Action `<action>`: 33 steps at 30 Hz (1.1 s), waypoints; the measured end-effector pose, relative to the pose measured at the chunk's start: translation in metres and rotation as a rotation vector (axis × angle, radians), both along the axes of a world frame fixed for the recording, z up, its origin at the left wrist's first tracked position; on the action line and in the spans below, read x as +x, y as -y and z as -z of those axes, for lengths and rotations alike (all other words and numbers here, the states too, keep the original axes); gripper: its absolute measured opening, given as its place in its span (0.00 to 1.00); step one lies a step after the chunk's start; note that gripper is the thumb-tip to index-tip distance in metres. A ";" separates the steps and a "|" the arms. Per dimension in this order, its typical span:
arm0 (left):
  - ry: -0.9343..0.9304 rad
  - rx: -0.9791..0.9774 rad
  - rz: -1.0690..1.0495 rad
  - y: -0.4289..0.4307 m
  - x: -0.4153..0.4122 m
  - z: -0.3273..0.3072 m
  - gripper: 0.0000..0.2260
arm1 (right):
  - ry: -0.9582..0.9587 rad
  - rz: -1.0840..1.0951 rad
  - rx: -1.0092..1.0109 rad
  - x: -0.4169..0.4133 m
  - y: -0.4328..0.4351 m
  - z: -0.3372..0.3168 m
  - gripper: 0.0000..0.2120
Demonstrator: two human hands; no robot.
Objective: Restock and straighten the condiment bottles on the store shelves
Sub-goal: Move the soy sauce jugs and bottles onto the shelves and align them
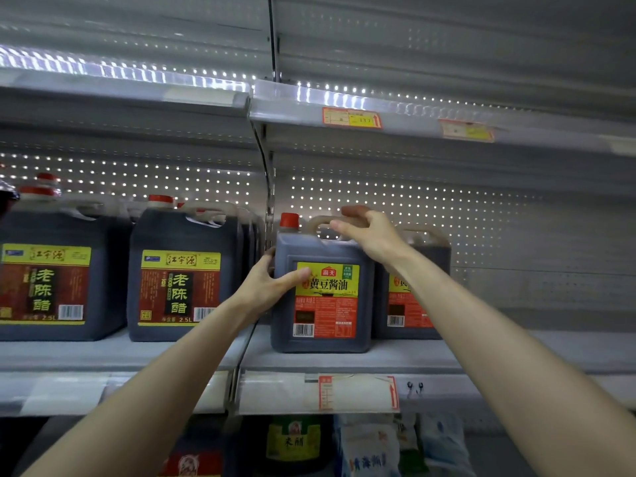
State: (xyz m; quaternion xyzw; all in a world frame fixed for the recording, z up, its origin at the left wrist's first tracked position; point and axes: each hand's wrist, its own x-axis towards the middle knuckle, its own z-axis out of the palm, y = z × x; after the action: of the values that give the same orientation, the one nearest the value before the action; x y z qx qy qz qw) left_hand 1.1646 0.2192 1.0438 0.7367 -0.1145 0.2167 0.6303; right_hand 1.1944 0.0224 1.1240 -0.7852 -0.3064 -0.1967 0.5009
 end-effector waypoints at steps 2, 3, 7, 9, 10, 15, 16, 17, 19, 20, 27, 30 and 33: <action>0.010 0.014 0.005 0.003 -0.003 0.002 0.39 | -0.016 0.006 0.025 -0.005 0.004 0.009 0.31; 0.014 0.026 0.004 0.004 -0.004 0.002 0.35 | -0.023 0.013 0.041 -0.008 0.007 0.013 0.32; 0.023 0.033 0.018 0.007 -0.013 0.009 0.23 | -0.102 0.048 0.081 -0.020 0.017 0.043 0.37; 0.019 0.033 0.010 0.009 -0.017 0.014 0.23 | -0.163 0.008 0.102 -0.023 0.019 0.062 0.35; 0.006 0.034 0.005 0.010 -0.020 0.016 0.24 | -0.191 -0.021 0.118 -0.024 0.020 0.070 0.34; -0.132 0.054 -0.027 0.014 -0.037 0.017 0.29 | -0.288 -0.050 0.107 -0.026 0.021 0.090 0.32; -0.149 0.050 -0.035 0.014 -0.040 0.017 0.30 | -0.299 -0.042 0.094 -0.025 0.021 0.092 0.33; -0.156 0.049 -0.044 0.015 -0.042 0.017 0.30 | -0.306 -0.035 0.085 -0.022 0.021 0.094 0.33; -0.160 0.058 -0.063 0.016 -0.047 0.018 0.31 | -0.328 -0.032 0.083 -0.018 0.022 0.096 0.32; -0.158 0.061 -0.071 0.017 -0.048 0.018 0.32 | -0.335 -0.026 0.088 -0.018 0.022 0.096 0.31; -0.130 0.034 -0.089 0.019 -0.047 0.016 0.32 | -0.328 -0.005 0.145 -0.013 0.019 0.096 0.27; -0.137 0.017 -0.091 0.018 -0.044 0.018 0.31 | -0.331 -0.006 0.164 -0.010 0.016 0.099 0.27; -0.148 0.000 -0.090 0.017 -0.040 0.017 0.32 | -0.326 -0.006 0.167 -0.005 0.016 0.098 0.27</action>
State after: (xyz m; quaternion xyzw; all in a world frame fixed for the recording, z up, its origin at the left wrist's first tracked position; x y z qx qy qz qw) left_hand 1.1247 0.2027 1.0268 0.7551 -0.0344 0.1900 0.6266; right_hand 1.1899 0.0063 1.0263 -0.7615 -0.2064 -0.0900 0.6078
